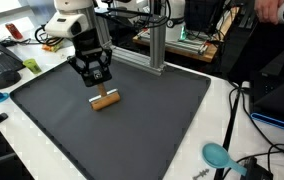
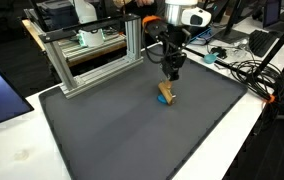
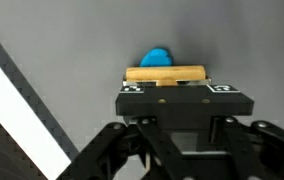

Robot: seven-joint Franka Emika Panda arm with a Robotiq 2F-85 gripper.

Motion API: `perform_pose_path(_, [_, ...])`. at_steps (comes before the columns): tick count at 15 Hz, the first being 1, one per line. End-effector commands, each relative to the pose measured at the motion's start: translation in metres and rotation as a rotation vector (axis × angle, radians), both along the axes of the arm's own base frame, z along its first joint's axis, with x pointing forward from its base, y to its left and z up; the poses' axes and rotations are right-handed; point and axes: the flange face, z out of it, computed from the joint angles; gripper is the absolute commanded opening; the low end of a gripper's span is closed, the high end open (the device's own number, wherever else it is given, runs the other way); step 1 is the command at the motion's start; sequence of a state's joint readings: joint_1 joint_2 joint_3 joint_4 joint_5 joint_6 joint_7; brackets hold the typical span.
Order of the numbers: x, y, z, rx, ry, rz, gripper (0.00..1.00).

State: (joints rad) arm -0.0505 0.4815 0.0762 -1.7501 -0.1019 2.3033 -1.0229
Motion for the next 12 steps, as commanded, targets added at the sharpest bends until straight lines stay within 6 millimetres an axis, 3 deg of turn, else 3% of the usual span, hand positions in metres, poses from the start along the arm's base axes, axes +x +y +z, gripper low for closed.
perform_pose_path(1, [-0.014,-0.038,-0.039,-0.035,0.098,-0.025,0.22])
perform_pose_path(12, [-0.022,-0.058,-0.041,0.01,0.121,-0.066,0.22])
